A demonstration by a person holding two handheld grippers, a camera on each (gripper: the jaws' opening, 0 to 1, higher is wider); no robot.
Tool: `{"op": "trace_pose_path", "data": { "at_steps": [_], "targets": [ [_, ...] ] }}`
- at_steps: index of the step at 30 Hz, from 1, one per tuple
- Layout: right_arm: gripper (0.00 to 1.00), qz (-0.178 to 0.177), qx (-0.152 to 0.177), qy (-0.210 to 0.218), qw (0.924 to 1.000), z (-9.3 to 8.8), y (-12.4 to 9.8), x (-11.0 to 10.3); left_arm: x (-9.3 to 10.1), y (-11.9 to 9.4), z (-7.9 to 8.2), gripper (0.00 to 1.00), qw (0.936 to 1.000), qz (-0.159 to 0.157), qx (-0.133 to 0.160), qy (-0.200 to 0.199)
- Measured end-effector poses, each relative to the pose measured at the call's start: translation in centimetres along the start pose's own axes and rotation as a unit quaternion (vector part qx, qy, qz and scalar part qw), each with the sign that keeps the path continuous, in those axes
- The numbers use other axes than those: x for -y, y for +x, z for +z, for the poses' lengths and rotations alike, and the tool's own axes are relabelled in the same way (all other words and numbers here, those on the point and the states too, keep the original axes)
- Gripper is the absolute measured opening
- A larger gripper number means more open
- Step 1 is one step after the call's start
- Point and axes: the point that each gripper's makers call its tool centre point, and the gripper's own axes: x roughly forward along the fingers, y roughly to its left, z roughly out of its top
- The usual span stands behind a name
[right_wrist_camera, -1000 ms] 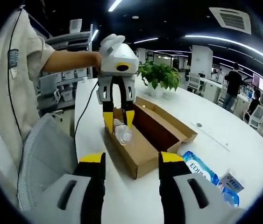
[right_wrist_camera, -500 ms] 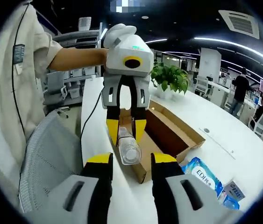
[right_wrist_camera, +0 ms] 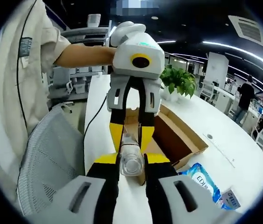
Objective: Operate the shoe box by opening the lid, removing the specified soft item, and placing it in the target area until the item is outside and the box remains undamaged.
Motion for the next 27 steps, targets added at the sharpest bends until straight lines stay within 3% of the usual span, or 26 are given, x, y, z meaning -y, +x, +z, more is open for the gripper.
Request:
{"op": "trace_pose_path", "data": {
  "at_steps": [6, 8, 18, 27],
  "targets": [
    [0.17, -0.002, -0.004, -0.008, 1.0, 0.0, 0.1, 0.0, 0.0, 0.1, -0.1, 0.17, 0.9999, 0.003, 0.004, 0.014],
    [0.17, 0.002, -0.011, 0.013, 0.9998, -0.1, 0.1, 0.0, 0.0, 0.2, -0.1, 0.17, 0.9999, 0.001, 0.008, 0.014],
    [0.16, 0.009, -0.044, 0.041, 0.9981, -0.5, -0.1, 0.3, -0.4, 1.0, -0.1, 0.18, 0.9998, 0.004, 0.012, 0.014],
    [0.15, 0.015, -0.053, 0.041, 0.9977, -0.1, -0.9, 1.4, -1.7, 0.9, 0.5, 0.22, 0.9991, 0.03, 0.026, 0.012]
  ]
}}
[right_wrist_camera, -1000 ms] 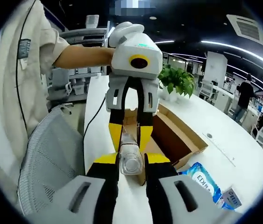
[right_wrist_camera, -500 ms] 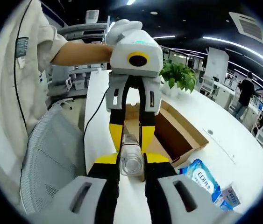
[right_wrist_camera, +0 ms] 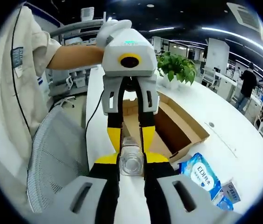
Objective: Operate the shoe box by opening the lid, removing the specified soft item, and placing it in the target area until the item is outside and the box remains undamaged.
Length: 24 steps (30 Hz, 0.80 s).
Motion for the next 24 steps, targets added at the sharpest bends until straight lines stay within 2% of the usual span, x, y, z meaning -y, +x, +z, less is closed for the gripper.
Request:
{"op": "trace_pose_path", "data": {
  "at_steps": [5, 13, 24],
  "targets": [
    [0.15, -0.002, -0.009, -0.011, 0.9999, -0.1, -0.3, 0.8, -0.8, -0.3, 0.5, 0.26, 0.9996, 0.016, 0.018, -0.017],
    [0.15, -0.003, -0.03, -0.038, 0.9988, -0.3, -1.1, 2.4, -1.5, -0.9, -0.1, 0.42, 0.9962, 0.052, 0.033, -0.061],
    [0.16, -0.008, -0.066, -0.077, 0.9948, -0.7, -2.6, 6.0, -3.0, -2.6, -1.0, 0.62, 0.9834, 0.116, 0.071, -0.119]
  ]
}}
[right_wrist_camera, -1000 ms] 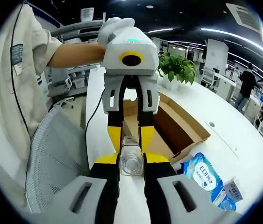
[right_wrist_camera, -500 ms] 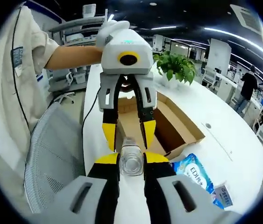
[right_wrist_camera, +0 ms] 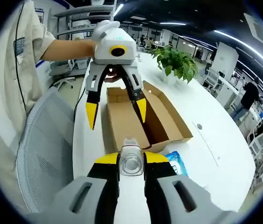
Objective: Operate the shoe box by opening the lid, removing the specified soft item, and placing it in the target area until the item is outside and the box remains undamaged.
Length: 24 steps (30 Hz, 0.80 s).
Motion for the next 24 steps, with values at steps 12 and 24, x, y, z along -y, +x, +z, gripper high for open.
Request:
{"op": "trace_pose_path", "data": {
  "at_steps": [12, 24],
  "targets": [
    [0.16, 0.006, -0.032, -0.04, 0.9987, -0.3, -0.9, 4.5, -2.4, -3.2, -1.0, 0.87, 0.9926, 0.092, 0.041, -0.068],
    [0.16, 0.013, -0.063, -0.068, 0.9956, -0.9, -0.5, 8.5, -2.4, -5.7, -2.2, 1.0, 0.9822, 0.155, 0.055, -0.09]
  ]
}}
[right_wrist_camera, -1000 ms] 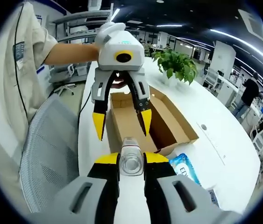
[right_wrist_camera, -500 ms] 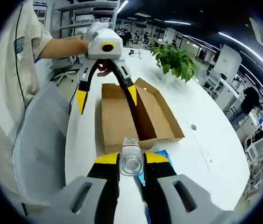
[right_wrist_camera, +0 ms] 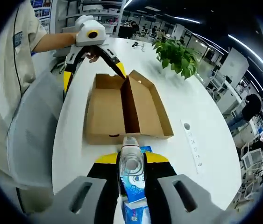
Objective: Operate the shoe box by opening the lid, removing the specified soft item, and placing it in the target area until the item is outside and the box remains undamaged.
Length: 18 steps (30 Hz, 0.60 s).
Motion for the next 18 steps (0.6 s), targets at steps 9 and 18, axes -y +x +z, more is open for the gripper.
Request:
{"op": "trace_pose_path", "data": {
  "at_steps": [9, 18],
  "targets": [
    [0.16, 0.009, -0.024, -0.013, 0.9996, -1.3, 0.6, 2.1, 0.3, -1.5, -1.1, 1.0, 0.9993, 0.036, 0.005, -0.011],
    [0.16, 0.025, -0.039, -0.013, 0.9989, -2.3, 2.3, 3.2, 0.1, -3.4, -1.5, 1.0, 0.9961, 0.082, 0.026, -0.022]
  ]
}}
